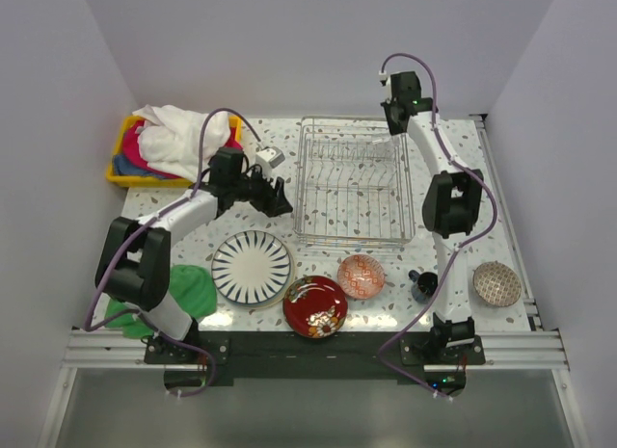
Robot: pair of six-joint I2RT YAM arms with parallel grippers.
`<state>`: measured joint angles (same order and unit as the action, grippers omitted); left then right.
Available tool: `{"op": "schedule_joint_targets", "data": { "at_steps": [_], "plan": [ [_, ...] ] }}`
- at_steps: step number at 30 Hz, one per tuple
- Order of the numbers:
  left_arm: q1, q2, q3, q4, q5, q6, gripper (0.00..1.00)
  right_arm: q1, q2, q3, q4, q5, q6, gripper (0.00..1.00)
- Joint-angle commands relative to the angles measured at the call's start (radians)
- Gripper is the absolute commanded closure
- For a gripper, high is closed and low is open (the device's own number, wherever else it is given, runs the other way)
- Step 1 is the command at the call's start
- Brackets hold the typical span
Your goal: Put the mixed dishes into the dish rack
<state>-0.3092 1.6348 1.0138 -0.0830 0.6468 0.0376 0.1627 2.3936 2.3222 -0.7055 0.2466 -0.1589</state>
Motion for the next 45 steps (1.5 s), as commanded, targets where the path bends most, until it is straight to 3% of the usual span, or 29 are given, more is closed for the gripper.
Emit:
{"op": "schedule_joint_targets", "data": {
  "at_steps": [1, 15, 30, 35, 41, 45],
  "plan": [
    [-0.004, 0.013, 0.046, 0.037, 0.014, -0.001, 0.32, -0.002, 0.032, 0.012, 0.000, 0.008, -0.013, 1.00],
    [-0.005, 0.002, 0.028, 0.058, 0.019, -0.004, 0.31, 0.035, -0.007, 0.002, -0.025, -0.119, 0.010, 1.00],
    [-0.005, 0.007, 0.012, 0.068, 0.014, -0.018, 0.31, 0.150, -0.025, 0.008, -0.028, -0.118, -0.021, 1.00],
    [-0.005, 0.028, 0.017, 0.118, -0.007, -0.030, 0.39, 0.163, -0.033, 0.002, -0.011, -0.112, -0.034, 1.00],
    [-0.005, 0.066, 0.051, 0.132, -0.006, -0.071, 0.57, 0.166, -0.016, 0.008, -0.014, -0.115, -0.042, 0.98],
    [-0.005, 0.091, 0.083, 0.134, -0.027, -0.076, 0.60, 0.172, -0.022, 0.006, -0.015, -0.135, -0.027, 0.98]
  ]
}}
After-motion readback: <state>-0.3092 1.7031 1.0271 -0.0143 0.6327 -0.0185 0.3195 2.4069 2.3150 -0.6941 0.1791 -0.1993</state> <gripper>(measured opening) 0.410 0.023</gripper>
